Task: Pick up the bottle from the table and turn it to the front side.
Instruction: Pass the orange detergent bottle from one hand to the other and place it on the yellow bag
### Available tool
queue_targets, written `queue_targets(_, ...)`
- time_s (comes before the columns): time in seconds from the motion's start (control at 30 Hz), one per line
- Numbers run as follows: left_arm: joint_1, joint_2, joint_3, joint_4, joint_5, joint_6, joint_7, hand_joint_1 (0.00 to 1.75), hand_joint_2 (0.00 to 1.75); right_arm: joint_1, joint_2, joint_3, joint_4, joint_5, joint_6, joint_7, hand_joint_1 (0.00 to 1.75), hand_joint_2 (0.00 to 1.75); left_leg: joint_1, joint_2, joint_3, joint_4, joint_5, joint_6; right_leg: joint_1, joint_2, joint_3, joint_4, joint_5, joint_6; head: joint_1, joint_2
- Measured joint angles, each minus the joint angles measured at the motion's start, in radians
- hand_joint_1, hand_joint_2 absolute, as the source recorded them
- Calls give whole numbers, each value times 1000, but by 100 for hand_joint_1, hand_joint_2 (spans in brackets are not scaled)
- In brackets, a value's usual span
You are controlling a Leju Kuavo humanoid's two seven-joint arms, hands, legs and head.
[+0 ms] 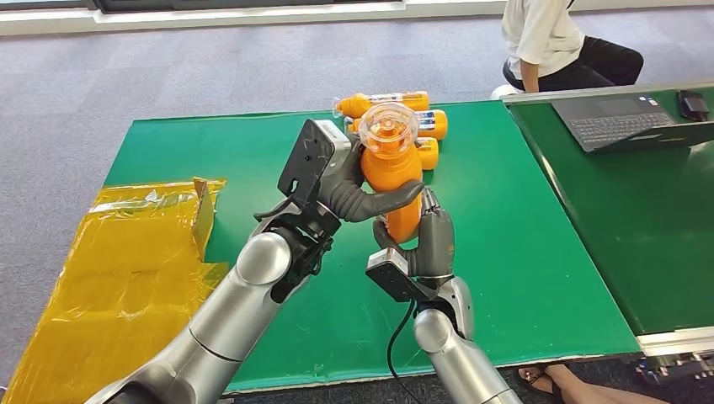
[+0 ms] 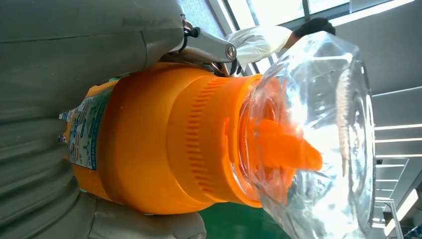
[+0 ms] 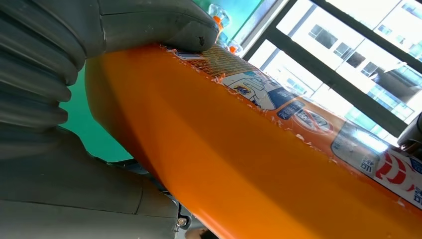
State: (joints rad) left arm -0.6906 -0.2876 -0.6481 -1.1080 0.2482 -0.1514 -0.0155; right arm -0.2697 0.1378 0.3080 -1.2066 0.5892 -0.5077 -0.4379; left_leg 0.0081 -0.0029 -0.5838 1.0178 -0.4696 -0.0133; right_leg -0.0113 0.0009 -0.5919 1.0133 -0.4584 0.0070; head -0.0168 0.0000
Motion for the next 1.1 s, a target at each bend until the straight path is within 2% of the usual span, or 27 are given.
queue_targets(0.4,1,0,-5,0,-10,-1,-3,175,175,8,5,-20,0,12,0,-9,175,175,0,0,0,0,0,0,0,0,0,0,0,0,0,0)
queue_targets(0.53,4,0,-4,0,-21,-1,-11,175,175,14,6,-31,-10,37,2,1,0,175,0,0,0,0,0,0,0,0,0,0,0,0,0,0)
queue_targets(0.7,7,0,-4,-4,-28,2,-20,175,175,21,7,-41,-26,73,2,40,0,175,0,0,0,0,0,0,0,0,0,0,0,0,0,0)
queue_targets(0.93,8,0,-4,-10,-32,2,-21,175,175,25,8,-47,-37,80,3,46,0,175,0,0,0,0,0,0,0,0,0,0,0,0,0,0)
queue_targets(1.07,8,0,-4,-12,-34,3,-22,175,175,29,8,-48,-45,83,3,49,0,0,0,0,0,0,0,0,0,0,0,0,0,0,0,0)
queue_targets(1.1,8,0,-4,-13,-34,4,-22,175,175,31,8,-48,-49,84,3,51,0,0,0,0,0,0,0,0,0,0,0,0,0,0,0,0)
